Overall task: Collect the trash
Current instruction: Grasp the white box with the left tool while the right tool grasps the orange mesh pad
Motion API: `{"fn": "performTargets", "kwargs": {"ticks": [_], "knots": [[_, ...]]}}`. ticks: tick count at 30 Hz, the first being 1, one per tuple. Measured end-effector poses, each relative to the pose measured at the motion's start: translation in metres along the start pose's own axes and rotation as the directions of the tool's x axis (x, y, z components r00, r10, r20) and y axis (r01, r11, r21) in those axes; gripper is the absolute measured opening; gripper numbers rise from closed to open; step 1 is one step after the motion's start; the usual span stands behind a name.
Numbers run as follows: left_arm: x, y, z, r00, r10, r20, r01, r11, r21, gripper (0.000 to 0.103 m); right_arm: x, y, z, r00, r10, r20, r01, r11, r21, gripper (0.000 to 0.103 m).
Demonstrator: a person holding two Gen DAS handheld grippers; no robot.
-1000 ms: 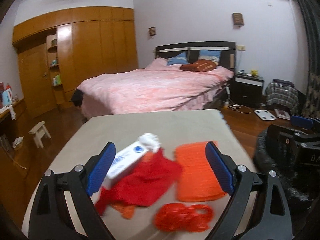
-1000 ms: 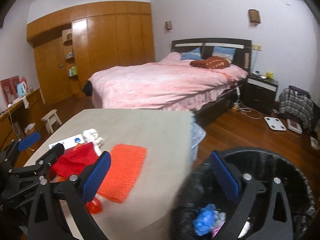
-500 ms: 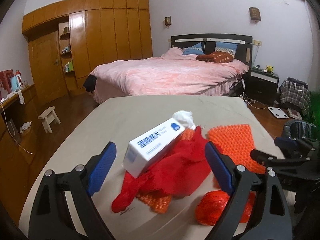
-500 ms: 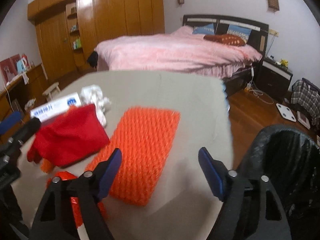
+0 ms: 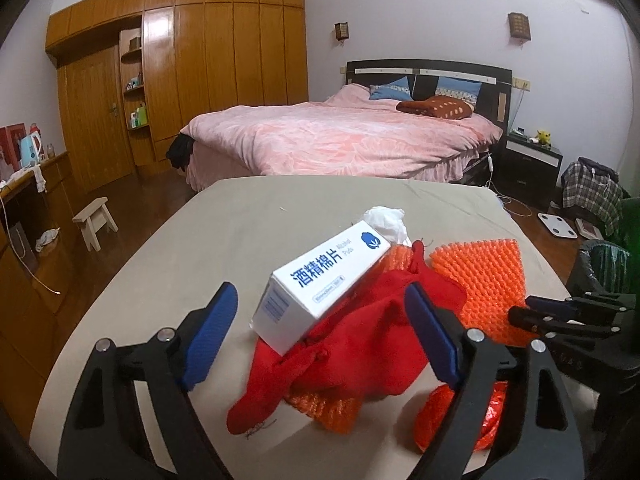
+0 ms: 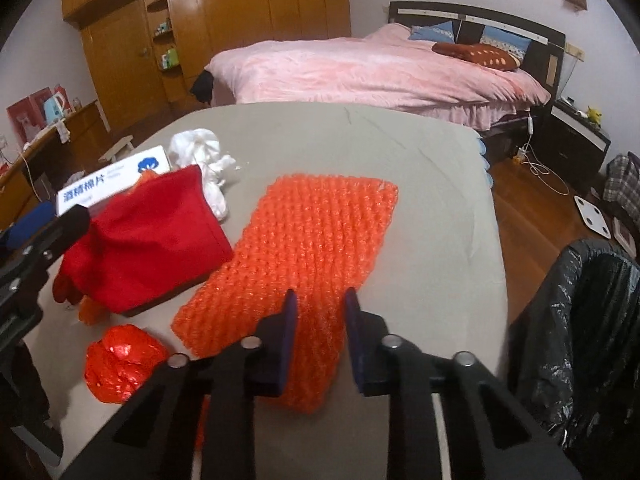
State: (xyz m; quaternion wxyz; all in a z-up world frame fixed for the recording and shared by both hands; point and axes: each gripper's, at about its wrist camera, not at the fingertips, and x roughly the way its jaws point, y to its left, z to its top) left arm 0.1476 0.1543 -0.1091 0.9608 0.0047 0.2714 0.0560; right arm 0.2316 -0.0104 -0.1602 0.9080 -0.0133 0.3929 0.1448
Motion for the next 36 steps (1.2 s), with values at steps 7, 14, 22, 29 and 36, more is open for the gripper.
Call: {"fn": "performTargets", "kwargs": {"ticks": [7,14,22,29,36], "knots": [[0.010,0.007,0.003,1.000,-0.018,-0.025,0.018,1.000,-0.003,0.062,-0.021,-0.005,0.017,0.998,0.016,0.067,-0.017,1.000,0.018,0.013],[0.019,0.007,0.005,0.998,-0.045,-0.044,0.045,0.999,0.001,0.059,-0.026,-0.006,0.026,0.996,0.025,0.086,-0.026,1.000,0.007,0.013],[0.027,0.000,0.001,0.996,-0.052,-0.067,0.053,0.998,0.020,0.047,-0.002,-0.009,0.015,1.000,-0.005,0.013,0.005,1.000,0.001,0.019],[0.025,-0.004,0.000,0.997,-0.051,-0.060,0.053,0.998,0.024,0.044,0.011,-0.013,0.009,0.999,-0.035,-0.038,0.035,0.999,0.011,0.049],[0.021,-0.004,0.005,0.998,-0.050,-0.042,0.050,0.999,0.005,0.039,0.015,-0.012,0.011,0.998,0.025,-0.054,-0.023,0.999,0.032,0.021]]}}
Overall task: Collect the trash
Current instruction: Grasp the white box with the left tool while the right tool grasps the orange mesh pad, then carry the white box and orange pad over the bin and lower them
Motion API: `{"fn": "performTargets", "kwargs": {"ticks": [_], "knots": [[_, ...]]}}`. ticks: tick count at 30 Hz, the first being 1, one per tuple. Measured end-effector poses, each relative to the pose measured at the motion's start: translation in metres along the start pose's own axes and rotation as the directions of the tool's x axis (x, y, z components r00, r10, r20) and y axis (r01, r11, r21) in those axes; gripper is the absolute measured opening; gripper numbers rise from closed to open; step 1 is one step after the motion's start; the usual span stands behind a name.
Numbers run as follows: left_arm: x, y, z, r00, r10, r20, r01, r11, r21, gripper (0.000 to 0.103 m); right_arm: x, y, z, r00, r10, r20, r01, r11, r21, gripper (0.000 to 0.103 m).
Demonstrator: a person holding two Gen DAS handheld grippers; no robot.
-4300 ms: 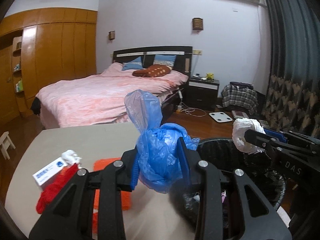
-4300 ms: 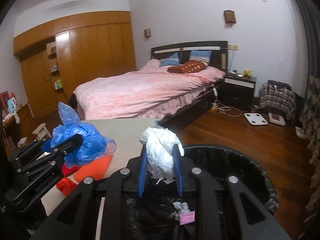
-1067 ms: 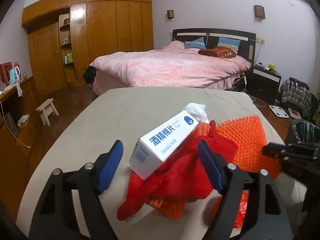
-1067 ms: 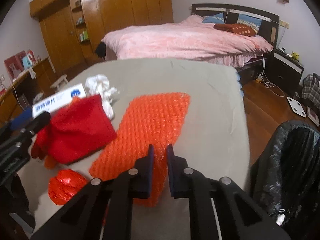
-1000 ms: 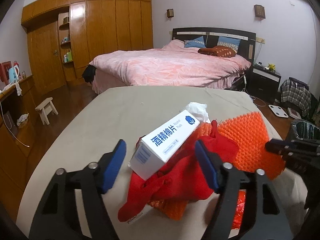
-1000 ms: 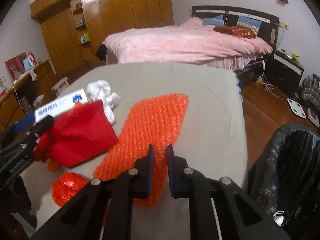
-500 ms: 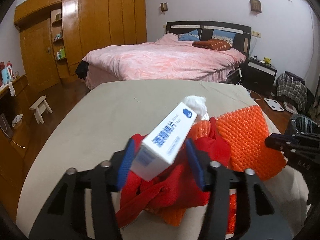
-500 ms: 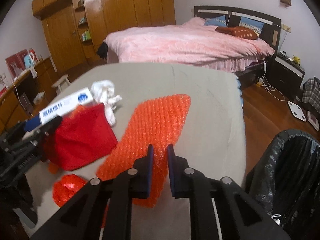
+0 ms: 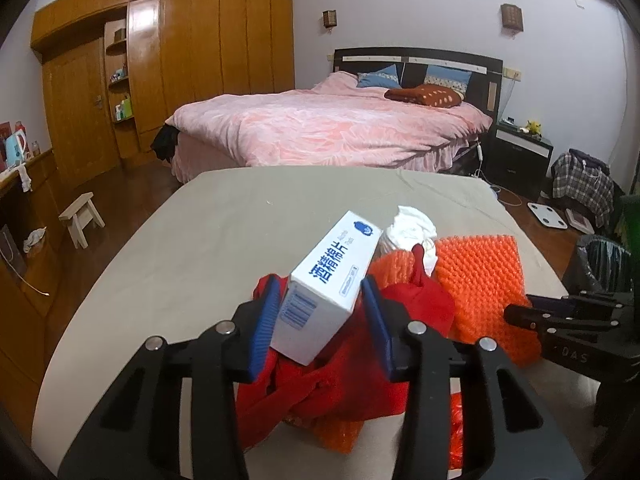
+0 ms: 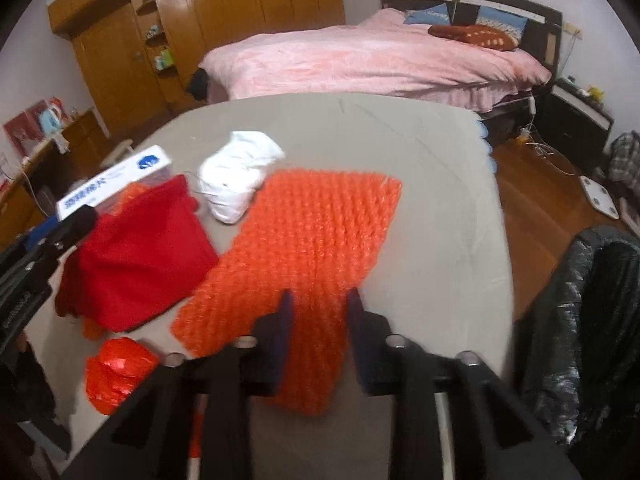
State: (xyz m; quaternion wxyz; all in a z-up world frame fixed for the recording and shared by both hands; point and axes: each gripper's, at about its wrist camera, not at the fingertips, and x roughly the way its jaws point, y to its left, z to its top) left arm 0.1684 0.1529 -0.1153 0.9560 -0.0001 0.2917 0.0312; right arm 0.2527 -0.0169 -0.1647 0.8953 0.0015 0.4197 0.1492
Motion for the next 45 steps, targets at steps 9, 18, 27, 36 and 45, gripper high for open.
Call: {"fn": "performTargets", "kwargs": {"ticks": [9,18,27,36,45], "knots": [[-0.017,0.001,0.014,0.999,0.003,0.037,-0.003,1.000,-0.012,0.034,-0.047,0.006,0.016,0.992,0.017,0.125,-0.015,1.000,-0.018,0.013],[-0.038,-0.010,0.026,0.996,0.001,0.093,0.001,1.000,-0.019,0.031,-0.079,-0.003,0.022,0.982,0.028,0.185,-0.028,1.000,-0.003,0.013],[-0.058,-0.025,0.041,0.988,-0.023,0.151,0.026,1.000,-0.015,0.031,-0.102,-0.012,0.024,0.973,0.025,0.228,-0.026,1.000,0.001,0.013],[-0.073,-0.059,0.050,0.978,-0.086,0.189,0.085,0.996,0.016,0.031,-0.133,-0.034,0.022,0.964,-0.009,0.267,0.002,1.000,0.025,0.013],[-0.079,-0.104,0.051,0.965,-0.173,0.199,0.163,0.985,0.061,0.031,-0.160,-0.065,0.008,0.955,-0.082,0.286,0.063,0.995,0.073,0.013]]}}
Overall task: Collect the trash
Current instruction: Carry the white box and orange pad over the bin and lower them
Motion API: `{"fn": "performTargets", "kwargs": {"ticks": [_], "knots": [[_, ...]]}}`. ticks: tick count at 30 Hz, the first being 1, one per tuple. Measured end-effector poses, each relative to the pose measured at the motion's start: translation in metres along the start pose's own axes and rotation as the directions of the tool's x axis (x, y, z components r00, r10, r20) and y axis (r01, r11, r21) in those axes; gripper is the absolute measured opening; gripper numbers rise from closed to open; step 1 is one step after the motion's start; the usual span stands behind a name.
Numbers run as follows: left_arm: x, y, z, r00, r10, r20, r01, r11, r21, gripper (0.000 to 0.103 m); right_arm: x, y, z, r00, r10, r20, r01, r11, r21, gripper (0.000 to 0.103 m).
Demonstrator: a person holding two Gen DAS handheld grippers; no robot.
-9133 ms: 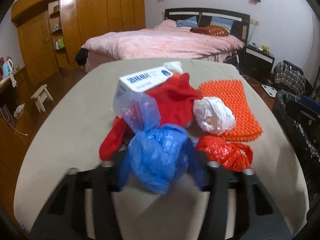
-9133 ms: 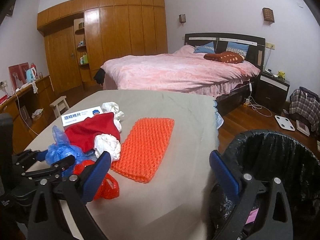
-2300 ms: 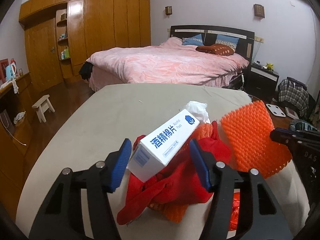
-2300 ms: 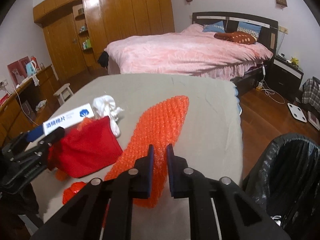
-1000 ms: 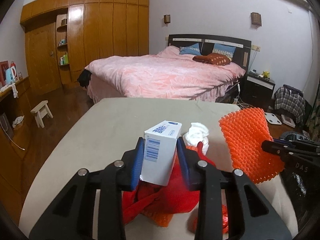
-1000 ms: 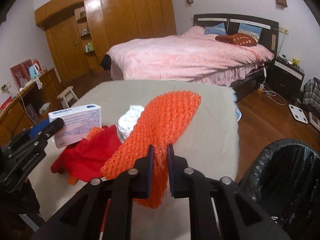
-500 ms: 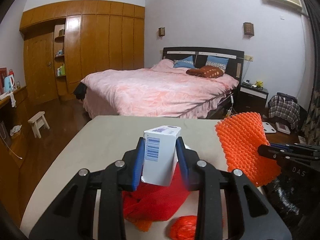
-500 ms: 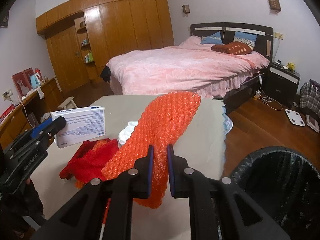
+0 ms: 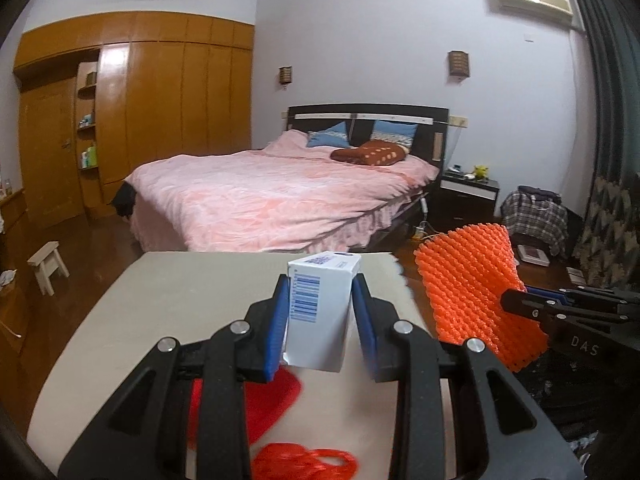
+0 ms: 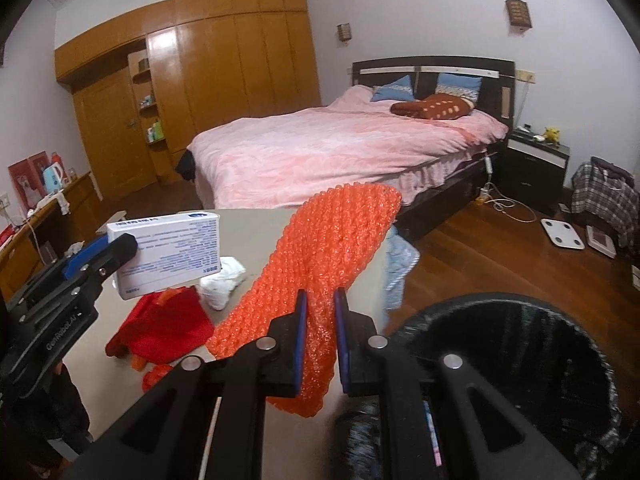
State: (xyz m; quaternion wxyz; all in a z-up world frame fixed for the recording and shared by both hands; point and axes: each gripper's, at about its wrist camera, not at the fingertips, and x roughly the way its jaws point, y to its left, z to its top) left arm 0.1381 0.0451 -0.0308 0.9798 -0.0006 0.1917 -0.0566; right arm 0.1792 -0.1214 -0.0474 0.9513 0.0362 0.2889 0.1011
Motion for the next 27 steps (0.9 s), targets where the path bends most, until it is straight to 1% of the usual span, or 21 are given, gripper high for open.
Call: {"fn": "performTargets", "kwargs": {"ticks": [7,12,19,27], "knots": [[0.002,-0.039,-0.001,0.997,-0.079,0.000,0.079,0.996,0.036,0.030,-0.022,-0.036,-0.007,0.997,-0.075,0.009,0.075,0.996,0.039,0.013],[0.005,-0.072,-0.004,0.989,-0.145,-0.007,0.146,0.987,0.063,0.030,-0.035,-0.064,-0.016,0.991,-0.136,0.002,0.136,0.989,0.065,0.013],[0.010,-0.117,-0.011,0.973,-0.230,-0.026,0.231,0.968,0.099,0.030,-0.052,-0.102,-0.032,0.977,-0.214,-0.013,0.214,0.971,0.102,0.013],[0.021,-0.164,-0.023,0.947,-0.313,-0.064,0.319,0.939,0.126,0.030,-0.063,-0.136,-0.046,0.958,-0.285,-0.039,0.287,0.947,0.141,0.013]]}}
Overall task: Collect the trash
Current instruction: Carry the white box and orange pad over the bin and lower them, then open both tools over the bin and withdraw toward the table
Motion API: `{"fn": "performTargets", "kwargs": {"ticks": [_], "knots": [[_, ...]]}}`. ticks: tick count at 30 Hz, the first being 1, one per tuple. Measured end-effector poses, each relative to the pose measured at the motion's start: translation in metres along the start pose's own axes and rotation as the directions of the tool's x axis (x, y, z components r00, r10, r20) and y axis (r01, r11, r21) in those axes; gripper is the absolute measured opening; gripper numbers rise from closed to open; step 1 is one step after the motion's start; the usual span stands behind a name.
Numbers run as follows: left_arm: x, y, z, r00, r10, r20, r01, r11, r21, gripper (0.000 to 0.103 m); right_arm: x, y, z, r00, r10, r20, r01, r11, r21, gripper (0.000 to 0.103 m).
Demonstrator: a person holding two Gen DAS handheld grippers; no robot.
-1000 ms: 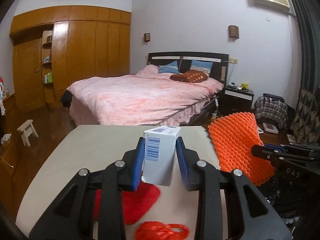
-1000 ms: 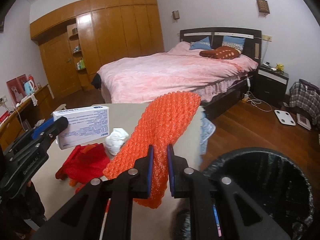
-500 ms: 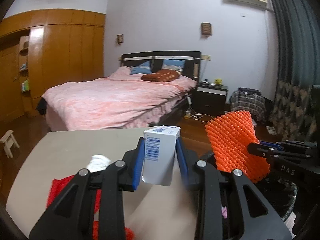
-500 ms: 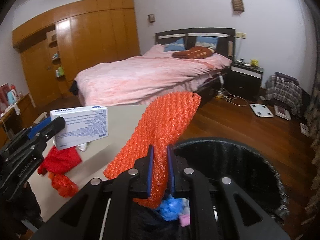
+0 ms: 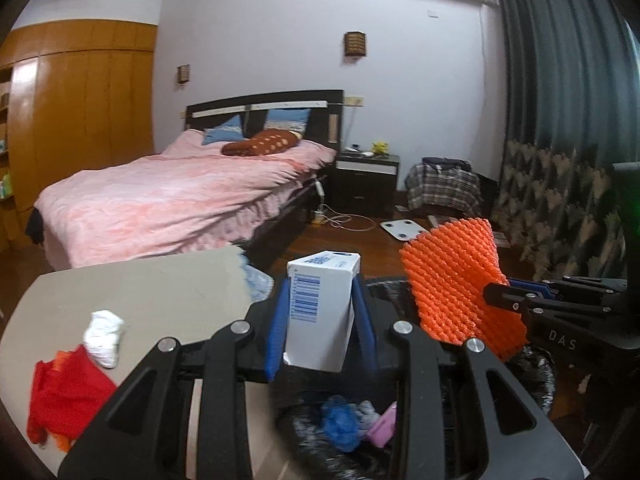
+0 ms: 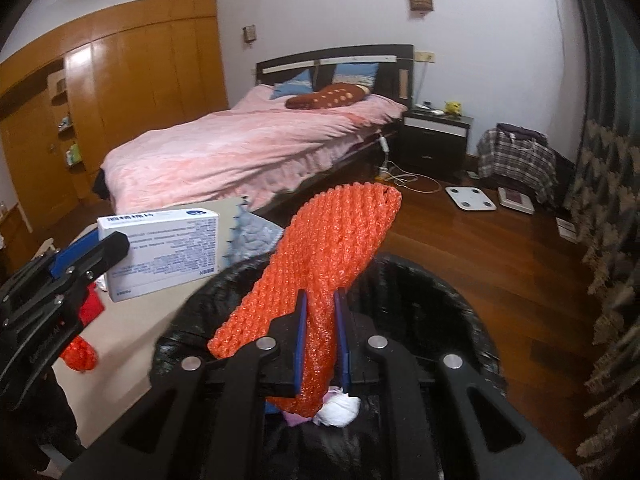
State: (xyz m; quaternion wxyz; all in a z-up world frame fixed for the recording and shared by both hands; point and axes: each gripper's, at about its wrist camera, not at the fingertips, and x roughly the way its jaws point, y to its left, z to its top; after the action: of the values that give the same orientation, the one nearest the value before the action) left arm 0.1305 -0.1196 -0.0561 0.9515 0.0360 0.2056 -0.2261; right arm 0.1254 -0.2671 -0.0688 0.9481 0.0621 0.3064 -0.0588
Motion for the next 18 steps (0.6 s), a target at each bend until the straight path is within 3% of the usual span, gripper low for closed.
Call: {"fn": "performTargets", "kwargs": {"ticks": [5,10,12,15,16,18], "knots": [[0.014,-0.016,-0.005,0.999,-0.039,-0.022,0.039,0.999,0.010,0.030,0.002,-0.012,-0.005,0.999,-0.032,-0.013,0.032,0.999,0.015,0.014],[0.024,-0.021,-0.010,0.997,-0.058,-0.047,0.059,0.998,0.016,0.036,0.006,-0.022,-0.011,0.998,-0.059,-0.030,0.060,0.998,0.029,0.023],[0.024,-0.018,-0.012,0.997,-0.052,-0.049,0.053,0.998,0.019,0.039,0.007,-0.023,-0.012,0.997,-0.067,-0.031,0.068,0.997,0.033,0.031],[0.021,-0.008,-0.011,0.998,-0.035,-0.053,0.035,0.999,0.011,0.047,0.007,-0.018,-0.009,0.997,-0.069,-0.025,0.070,0.997,0.029,0.053],[0.020,-0.004,-0.012,0.998,-0.028,-0.052,0.029,1.000,0.006,0.051,0.007,-0.015,-0.009,0.997,-0.076,-0.021,0.077,0.997,0.025,0.067],[0.019,0.002,-0.012,0.999,-0.011,-0.053,0.011,1.000,0.002,0.056,0.004,-0.010,-0.009,0.997,-0.080,-0.007,0.080,0.997,0.013,0.078]]}}
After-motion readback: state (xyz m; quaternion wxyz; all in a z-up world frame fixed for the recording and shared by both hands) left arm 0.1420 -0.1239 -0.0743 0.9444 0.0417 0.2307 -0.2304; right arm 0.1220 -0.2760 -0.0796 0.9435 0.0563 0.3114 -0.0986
